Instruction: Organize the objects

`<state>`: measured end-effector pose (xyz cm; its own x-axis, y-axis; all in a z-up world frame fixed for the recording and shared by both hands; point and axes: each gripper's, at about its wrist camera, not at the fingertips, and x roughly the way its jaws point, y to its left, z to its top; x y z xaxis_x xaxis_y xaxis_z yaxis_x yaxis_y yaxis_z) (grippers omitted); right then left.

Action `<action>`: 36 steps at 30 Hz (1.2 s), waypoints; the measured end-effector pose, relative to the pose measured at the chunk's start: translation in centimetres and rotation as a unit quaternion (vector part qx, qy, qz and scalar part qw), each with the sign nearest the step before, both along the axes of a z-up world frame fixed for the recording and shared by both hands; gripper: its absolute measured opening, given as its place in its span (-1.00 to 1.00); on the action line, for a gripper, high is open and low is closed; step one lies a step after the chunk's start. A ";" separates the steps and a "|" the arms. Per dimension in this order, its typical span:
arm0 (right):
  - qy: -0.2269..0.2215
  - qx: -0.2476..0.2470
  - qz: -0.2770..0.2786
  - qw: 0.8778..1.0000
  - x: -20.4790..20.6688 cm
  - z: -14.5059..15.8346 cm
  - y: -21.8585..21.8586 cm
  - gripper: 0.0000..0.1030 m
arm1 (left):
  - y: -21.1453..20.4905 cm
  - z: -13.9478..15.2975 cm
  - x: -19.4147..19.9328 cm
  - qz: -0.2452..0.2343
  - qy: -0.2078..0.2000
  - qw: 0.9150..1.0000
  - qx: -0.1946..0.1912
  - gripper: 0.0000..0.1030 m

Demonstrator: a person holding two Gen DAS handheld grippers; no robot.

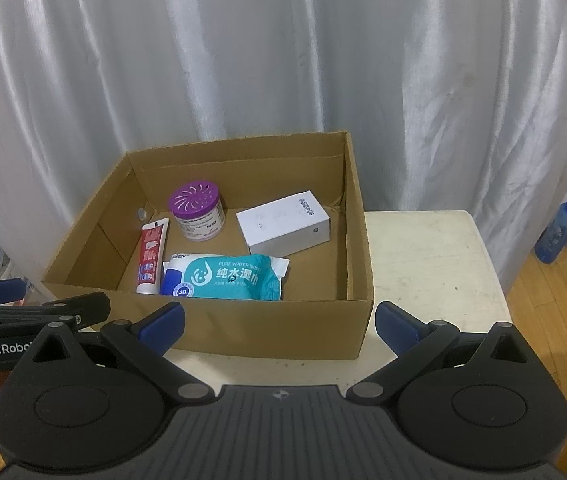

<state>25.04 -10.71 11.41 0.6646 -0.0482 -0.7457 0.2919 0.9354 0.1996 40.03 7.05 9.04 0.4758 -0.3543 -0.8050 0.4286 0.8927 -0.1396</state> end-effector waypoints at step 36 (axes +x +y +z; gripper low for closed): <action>0.004 0.008 -0.003 1.000 -0.2 -0.1 -0.2 1.00 | -0.1 0.1 -0.2 -0.002 -0.001 1.000 0.004 0.99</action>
<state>24.89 -10.92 11.30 0.6587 -0.0402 -0.7513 0.2983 0.9307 0.2117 39.87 7.00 9.16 0.4757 -0.3503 -0.8068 0.4330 0.8917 -0.1318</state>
